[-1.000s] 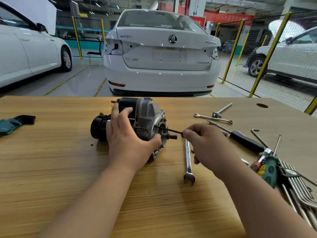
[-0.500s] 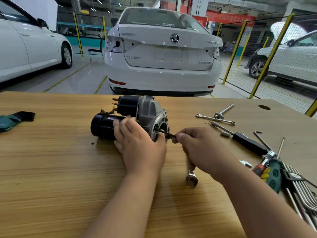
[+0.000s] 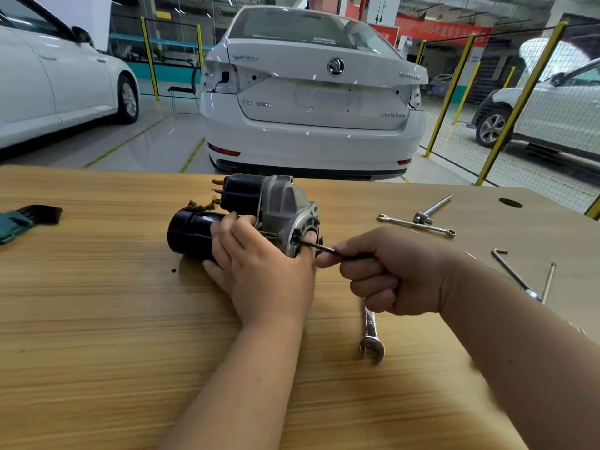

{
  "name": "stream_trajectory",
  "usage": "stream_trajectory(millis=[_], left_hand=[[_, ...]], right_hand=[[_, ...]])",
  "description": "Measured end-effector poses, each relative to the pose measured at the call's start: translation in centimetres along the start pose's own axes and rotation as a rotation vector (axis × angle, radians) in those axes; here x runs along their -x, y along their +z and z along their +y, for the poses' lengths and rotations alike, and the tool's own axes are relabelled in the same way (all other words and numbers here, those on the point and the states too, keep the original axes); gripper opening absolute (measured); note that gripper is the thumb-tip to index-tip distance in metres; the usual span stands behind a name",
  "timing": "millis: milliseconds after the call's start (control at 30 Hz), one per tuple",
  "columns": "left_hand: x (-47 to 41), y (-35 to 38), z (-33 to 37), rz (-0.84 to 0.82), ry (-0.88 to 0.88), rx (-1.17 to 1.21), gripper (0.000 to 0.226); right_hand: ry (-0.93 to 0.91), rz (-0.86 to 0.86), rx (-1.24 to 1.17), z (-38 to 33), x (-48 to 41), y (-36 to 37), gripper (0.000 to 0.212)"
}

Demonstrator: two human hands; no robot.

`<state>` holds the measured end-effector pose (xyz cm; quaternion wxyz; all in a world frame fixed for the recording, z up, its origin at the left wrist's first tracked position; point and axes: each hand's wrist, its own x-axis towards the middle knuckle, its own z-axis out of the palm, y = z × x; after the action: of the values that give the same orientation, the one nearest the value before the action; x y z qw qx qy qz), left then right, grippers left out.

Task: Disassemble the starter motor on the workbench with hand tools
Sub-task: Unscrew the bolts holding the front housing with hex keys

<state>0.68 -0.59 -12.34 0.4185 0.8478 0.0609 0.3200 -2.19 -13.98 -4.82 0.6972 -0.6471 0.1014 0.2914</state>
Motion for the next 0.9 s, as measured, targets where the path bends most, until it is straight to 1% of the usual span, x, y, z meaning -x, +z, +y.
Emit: stream_trajectory(millis=[67, 133, 233, 367, 500, 600, 667, 700, 733, 767, 800, 833, 900], left_hand=[[0.1, 0.0, 0.0, 0.016, 0.016, -0.002, 0.073], [0.2, 0.0, 0.1, 0.012, 0.015, 0.012, 0.072], [0.3, 0.0, 0.0, -0.016, 0.005, 0.015, 0.073], [0.4, 0.1, -0.2, -0.029, 0.007, 0.017, 0.073], [0.2, 0.0, -0.1, -0.047, 0.004, 0.008, 0.074], [0.2, -0.1, -0.3, -0.052, 0.014, 0.023, 0.074], [0.2, -0.1, -0.3, -0.057, 0.011, 0.036, 0.073], [0.2, -0.1, -0.4, -0.059, 0.01, 0.037, 0.073], [0.1, -0.2, -0.4, -0.063, 0.011, 0.034, 0.074], [0.1, -0.2, -0.4, -0.068, 0.013, 0.029, 0.074], [0.0, -0.2, -0.5, -0.074, 0.017, 0.026, 0.075], [0.0, -0.2, -0.6, -0.081, 0.02, 0.024, 0.075], [-0.1, -0.3, -0.7, -0.098, 0.016, 0.023, 0.077]], right_hand=[[0.032, -0.001, 0.054, -0.5, -0.1, 0.0, 0.049], [0.014, 0.06, 0.159, -0.8, 0.0, 0.2, 0.043], [-0.089, 0.191, 0.369, -0.7, 0.2, 0.7, 0.034], [-0.251, 0.374, 0.667, 0.3, 0.5, 1.5, 0.033], [-0.476, 0.565, 1.127, 1.5, 0.6, 2.7, 0.033], [-0.634, 0.72, 1.607, 2.4, 0.6, 2.5, 0.024], [-0.738, 0.74, 1.846, 2.7, 0.5, 2.0, 0.013], [-0.784, 0.741, 1.904, 2.7, 0.6, 1.8, 0.006], [-0.809, 0.733, 1.939, 2.7, 0.7, 1.8, 0.003], [-0.791, 0.699, 1.945, 2.4, 0.9, 1.9, 0.004], [-0.758, 0.655, 1.902, 1.9, 1.0, 1.9, 0.01], [-0.71, 0.602, 1.774, 1.2, 1.2, 1.8, 0.016], [-0.561, 0.454, 1.431, -0.4, 1.1, 0.9, 0.022]])
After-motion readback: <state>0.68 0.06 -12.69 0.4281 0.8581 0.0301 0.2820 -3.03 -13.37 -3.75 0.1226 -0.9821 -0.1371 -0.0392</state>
